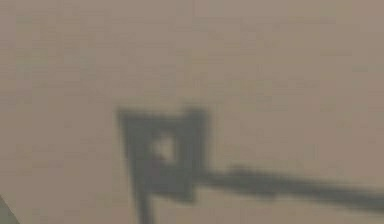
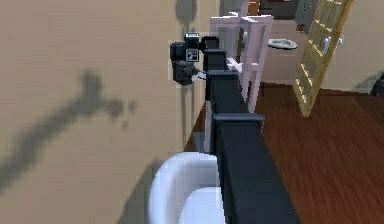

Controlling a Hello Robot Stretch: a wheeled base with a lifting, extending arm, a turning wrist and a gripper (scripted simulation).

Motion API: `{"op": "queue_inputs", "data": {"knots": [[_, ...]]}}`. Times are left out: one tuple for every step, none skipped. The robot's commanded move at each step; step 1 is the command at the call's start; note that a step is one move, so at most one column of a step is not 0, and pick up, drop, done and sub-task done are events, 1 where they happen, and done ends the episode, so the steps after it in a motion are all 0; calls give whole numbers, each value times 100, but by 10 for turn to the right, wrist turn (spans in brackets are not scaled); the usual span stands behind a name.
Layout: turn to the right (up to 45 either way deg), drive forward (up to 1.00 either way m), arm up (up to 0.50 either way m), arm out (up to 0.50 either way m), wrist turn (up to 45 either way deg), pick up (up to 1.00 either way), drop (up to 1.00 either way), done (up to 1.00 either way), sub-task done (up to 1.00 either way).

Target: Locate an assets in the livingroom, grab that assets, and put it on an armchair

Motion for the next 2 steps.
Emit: {"op": "queue_inputs", "data": {"knots": [[0, 0, 0, 0, 210, 0, 0, 0, 0], [0, 0, -46, 0, 0, 0, 0, 0, 0]]}}
